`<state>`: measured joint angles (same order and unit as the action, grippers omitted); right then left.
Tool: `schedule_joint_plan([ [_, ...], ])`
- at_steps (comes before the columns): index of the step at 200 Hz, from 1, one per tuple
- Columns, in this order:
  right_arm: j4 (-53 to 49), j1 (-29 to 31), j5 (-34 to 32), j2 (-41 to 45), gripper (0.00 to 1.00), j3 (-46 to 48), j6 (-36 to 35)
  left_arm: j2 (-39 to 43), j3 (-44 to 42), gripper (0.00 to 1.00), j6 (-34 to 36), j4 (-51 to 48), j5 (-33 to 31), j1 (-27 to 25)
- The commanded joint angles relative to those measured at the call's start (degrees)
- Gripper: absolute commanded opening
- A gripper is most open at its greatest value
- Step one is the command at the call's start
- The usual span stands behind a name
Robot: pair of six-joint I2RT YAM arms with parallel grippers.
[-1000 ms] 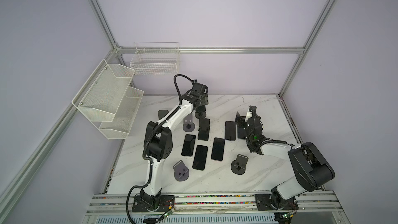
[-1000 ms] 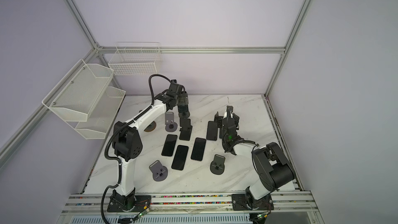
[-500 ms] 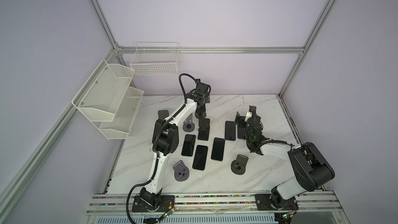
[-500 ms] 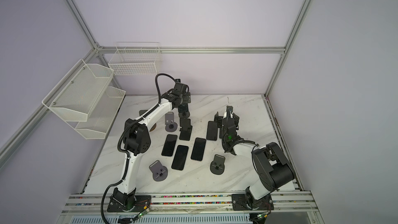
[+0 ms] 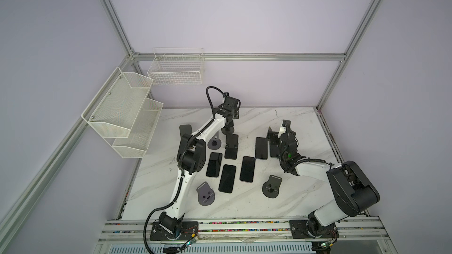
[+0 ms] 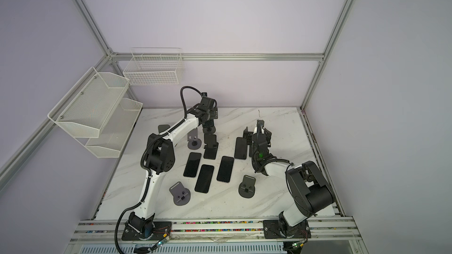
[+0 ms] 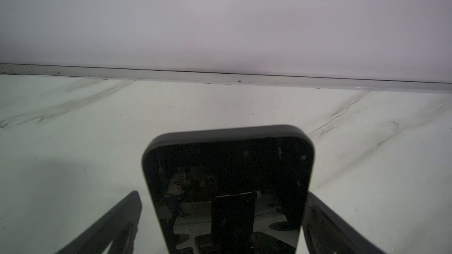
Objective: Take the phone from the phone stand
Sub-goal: 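Grasp the black phone with the left gripper and lift it off the stand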
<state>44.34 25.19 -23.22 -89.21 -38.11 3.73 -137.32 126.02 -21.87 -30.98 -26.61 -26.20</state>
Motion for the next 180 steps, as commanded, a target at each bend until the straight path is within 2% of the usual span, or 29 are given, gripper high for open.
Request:
schedule_joint_plan([
  [1,0.9,0.4,-0.9,0.1,0.97,-0.9,-0.8,-0.5,5.8,1.0,1.3,3.6,-0.5,0.4],
  [36,0.2,0.4,-0.8,-0.5,0.97,-1.5,-0.8,-2.1,6.3,0.99,0.8,4.6,-0.9,0.5],
  [76,-0.3,0.4,-0.5,-0.9,0.97,-2.0,-0.9,-3.0,7.2,0.72,1.1,5.6,-2.0,0.5],
  [119,-0.7,0.4,-0.5,-1.3,0.97,-2.5,-1.0,-1.9,6.2,0.59,1.4,6.2,0.6,0.5],
  [180,0.2,0.5,-0.5,-0.7,0.97,-1.6,-1.1,4.5,2.3,0.58,1.5,7.0,2.7,0.5],
])
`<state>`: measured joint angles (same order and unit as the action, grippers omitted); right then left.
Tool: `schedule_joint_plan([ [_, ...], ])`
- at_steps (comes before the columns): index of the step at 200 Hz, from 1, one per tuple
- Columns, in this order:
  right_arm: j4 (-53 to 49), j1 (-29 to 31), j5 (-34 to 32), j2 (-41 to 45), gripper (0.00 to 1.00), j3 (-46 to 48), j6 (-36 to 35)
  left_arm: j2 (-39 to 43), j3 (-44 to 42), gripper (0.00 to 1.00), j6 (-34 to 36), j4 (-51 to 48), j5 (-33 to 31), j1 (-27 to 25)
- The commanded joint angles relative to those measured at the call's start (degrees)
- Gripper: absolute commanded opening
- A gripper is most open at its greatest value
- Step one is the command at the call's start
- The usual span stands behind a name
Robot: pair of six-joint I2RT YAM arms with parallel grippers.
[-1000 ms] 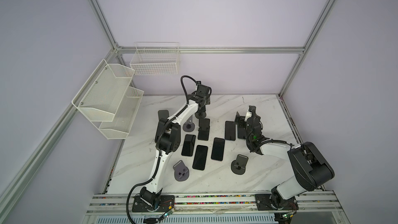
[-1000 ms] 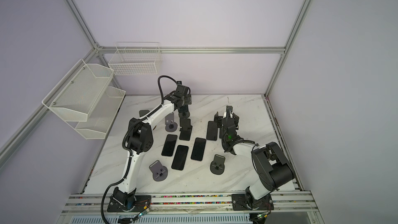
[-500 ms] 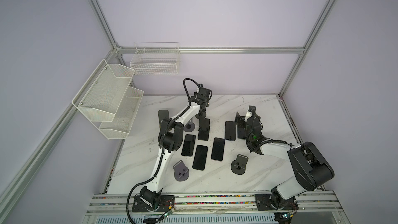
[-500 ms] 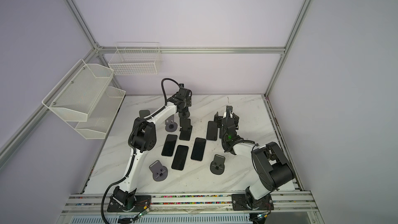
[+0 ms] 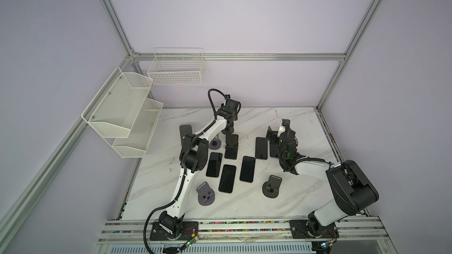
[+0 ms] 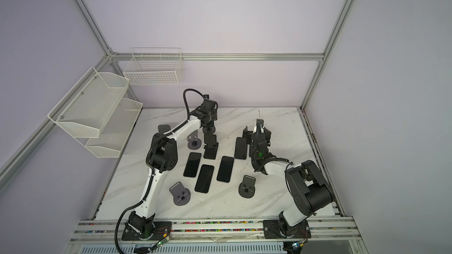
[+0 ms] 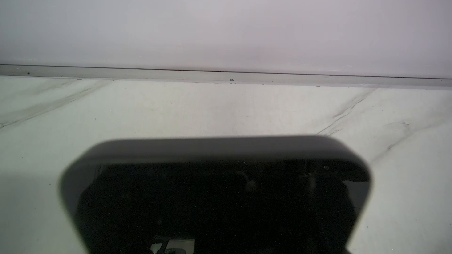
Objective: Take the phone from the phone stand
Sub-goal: 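Grasp the black phone with the left gripper and lift it off the stand, then carry the black phone with the left gripper toward the flat phones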
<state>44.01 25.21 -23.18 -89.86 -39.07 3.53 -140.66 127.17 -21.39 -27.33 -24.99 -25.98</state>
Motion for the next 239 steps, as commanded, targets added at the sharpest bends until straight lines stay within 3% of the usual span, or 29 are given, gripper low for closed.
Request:
schedule_joint_plan([
  [1,0.5,0.5,-0.5,0.0,0.97,-0.7,-0.9,8.0,1.1,0.58,1.0,3.3,1.1,0.2],
  [99,1.1,0.6,-0.7,0.4,0.97,-0.2,-1.0,27.0,-12.5,0.6,2.6,2.5,0.9,-2.2],
  [147,1.1,0.9,-1.2,0.3,0.97,-0.3,-1.2,39.2,-25.8,0.61,2.2,2.3,2.0,-2.8],
  [187,1.2,1.0,-1.5,0.3,0.97,-0.2,-1.2,52.2,-40.7,0.62,2.5,0.9,-0.9,-2.9],
  [239,1.1,1.3,-1.8,0.1,0.97,-0.3,-1.4,64.5,-53.2,0.63,3.7,-6.7,-2.6,-2.1],
])
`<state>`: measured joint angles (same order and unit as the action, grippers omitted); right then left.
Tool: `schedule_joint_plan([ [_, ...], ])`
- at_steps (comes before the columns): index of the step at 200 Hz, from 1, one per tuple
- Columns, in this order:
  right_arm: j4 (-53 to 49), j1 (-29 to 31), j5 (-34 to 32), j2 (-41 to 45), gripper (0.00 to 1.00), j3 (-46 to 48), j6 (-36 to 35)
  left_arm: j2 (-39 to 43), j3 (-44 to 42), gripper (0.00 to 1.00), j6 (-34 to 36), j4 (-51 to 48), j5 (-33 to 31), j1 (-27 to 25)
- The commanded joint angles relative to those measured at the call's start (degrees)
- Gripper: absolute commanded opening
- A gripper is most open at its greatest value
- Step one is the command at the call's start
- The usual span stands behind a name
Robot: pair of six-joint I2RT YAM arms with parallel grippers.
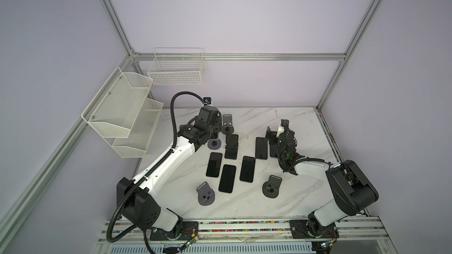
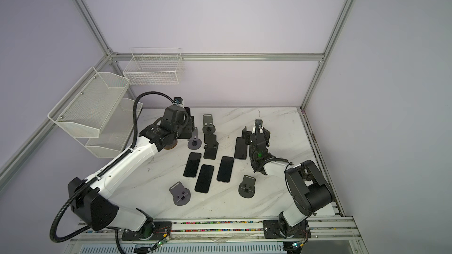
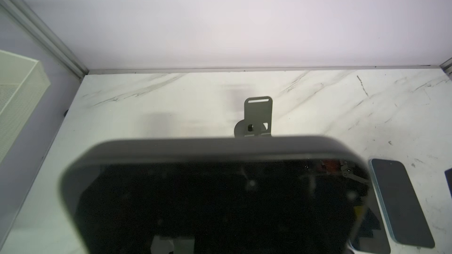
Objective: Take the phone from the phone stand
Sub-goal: 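Carry the black phone with the left gripper toward the flat phones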
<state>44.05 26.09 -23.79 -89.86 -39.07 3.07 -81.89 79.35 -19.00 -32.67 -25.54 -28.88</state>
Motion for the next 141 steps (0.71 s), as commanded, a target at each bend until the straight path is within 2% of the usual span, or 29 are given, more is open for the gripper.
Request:
schedule_joint_plan([
  [1,1.0,0.5,-1.2,0.1,0.97,-0.4,-1.1,5.9,-5.6,0.63,1.3,-1.4,-1.9,0.9],
  [32,0.6,0.7,-1.5,-0.3,0.97,-0.8,-1.1,9.5,-12.5,0.63,1.2,-3.5,-1.8,2.6],
  [69,0.9,0.7,-1.5,-0.1,0.97,-0.6,-1.1,9.4,-16.4,0.63,0.9,-4.7,-0.8,5.3],
  [141,1.2,0.7,-1.4,0.0,0.97,-0.4,-1.2,-0.2,-18.3,0.66,1.6,-5.3,0.8,8.3],
])
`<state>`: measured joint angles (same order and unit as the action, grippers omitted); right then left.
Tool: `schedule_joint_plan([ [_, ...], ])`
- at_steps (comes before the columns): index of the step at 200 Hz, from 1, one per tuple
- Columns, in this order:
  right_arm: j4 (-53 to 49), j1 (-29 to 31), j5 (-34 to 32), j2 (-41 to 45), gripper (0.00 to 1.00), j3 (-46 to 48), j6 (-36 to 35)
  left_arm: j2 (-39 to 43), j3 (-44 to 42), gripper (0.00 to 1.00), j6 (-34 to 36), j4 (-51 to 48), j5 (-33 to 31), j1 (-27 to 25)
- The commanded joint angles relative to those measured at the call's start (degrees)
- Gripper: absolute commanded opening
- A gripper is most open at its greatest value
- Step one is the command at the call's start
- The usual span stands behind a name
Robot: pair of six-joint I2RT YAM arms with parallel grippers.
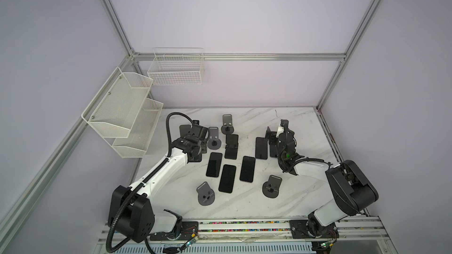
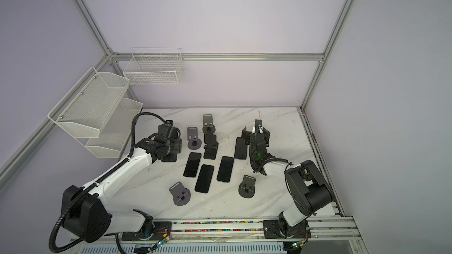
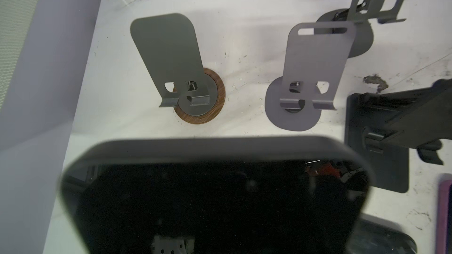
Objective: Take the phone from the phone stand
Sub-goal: 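Carry the black phone with the left gripper toward the flat phones, then lower the black phone flat near the wooden-ringed stand and open the left gripper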
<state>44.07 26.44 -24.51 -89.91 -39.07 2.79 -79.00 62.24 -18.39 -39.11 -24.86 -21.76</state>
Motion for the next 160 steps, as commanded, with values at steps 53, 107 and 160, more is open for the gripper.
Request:
schedule_joint_plan([
  [53,0.6,0.5,-0.5,-0.4,0.97,-1.0,-1.1,-10.8,-0.5,0.7,4.2,1.2,4.8,4.0],
  [107,-0.1,0.5,-0.7,-1.0,0.97,-1.6,-0.9,-17.9,2.3,0.7,9.6,0.9,8.0,5.3],
  [160,-0.3,0.5,-0.8,-1.1,0.97,-1.8,-1.0,-22.9,3.6,0.7,9.4,0.5,13.0,8.4],
])
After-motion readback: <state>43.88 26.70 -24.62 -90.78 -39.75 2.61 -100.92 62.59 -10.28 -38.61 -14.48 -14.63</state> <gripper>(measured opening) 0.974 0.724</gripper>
